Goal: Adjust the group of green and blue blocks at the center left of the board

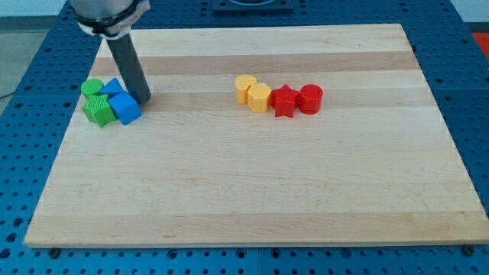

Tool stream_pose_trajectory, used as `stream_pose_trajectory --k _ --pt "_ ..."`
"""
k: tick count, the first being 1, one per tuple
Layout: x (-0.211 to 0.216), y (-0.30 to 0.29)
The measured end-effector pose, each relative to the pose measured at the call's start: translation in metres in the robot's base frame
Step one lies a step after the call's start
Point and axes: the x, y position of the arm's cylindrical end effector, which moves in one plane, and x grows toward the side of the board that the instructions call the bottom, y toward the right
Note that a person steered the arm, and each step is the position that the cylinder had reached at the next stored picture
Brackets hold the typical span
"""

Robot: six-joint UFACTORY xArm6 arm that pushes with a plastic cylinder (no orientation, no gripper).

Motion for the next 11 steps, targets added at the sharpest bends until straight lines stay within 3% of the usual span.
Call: stream_pose_trajectory --k 1,2,4,11 --pt "0.001 0.055" --pt "0.028 0.062" --pt "0.042 0.016" --pt "0.042 -0.024"
